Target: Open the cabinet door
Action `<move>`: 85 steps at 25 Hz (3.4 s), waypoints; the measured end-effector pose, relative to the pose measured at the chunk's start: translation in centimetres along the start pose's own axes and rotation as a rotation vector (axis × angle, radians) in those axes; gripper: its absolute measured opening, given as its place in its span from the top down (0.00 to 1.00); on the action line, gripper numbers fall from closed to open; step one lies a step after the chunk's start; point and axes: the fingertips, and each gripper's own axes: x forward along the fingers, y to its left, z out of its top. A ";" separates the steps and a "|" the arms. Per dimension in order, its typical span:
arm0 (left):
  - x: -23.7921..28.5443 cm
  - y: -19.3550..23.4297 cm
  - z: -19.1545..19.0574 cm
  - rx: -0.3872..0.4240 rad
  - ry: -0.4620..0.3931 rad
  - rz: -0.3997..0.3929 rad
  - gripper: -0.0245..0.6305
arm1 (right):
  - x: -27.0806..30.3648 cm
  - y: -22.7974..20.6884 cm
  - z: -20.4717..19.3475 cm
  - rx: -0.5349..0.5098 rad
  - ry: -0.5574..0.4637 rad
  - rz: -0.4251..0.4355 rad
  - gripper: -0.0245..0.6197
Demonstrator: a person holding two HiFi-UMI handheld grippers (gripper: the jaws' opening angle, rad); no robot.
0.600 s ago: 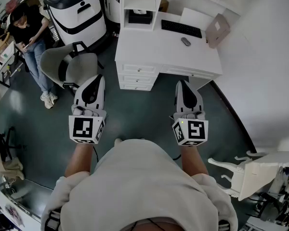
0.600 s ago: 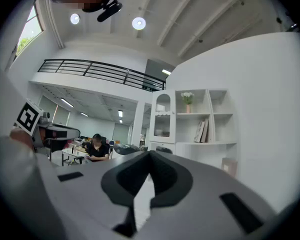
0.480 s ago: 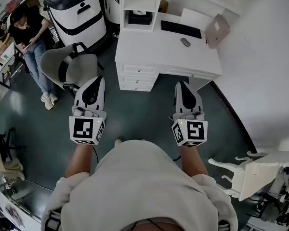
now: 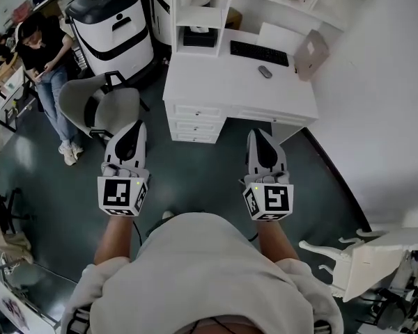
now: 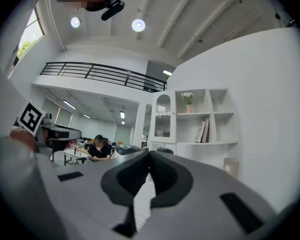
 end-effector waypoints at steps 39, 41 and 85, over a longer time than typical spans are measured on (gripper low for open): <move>27.7 13.9 -5.0 -0.021 0.011 -0.105 0.96 | 27.0 -6.0 -3.6 0.006 0.039 -0.108 0.95; 29.2 15.0 -5.1 -0.021 0.006 -0.116 0.96 | 28.8 -5.9 -3.5 0.006 0.038 -0.119 0.95; 37.9 17.2 -5.8 -0.041 0.010 -0.046 0.96 | 40.8 -10.9 -0.9 0.000 -0.004 -0.031 0.64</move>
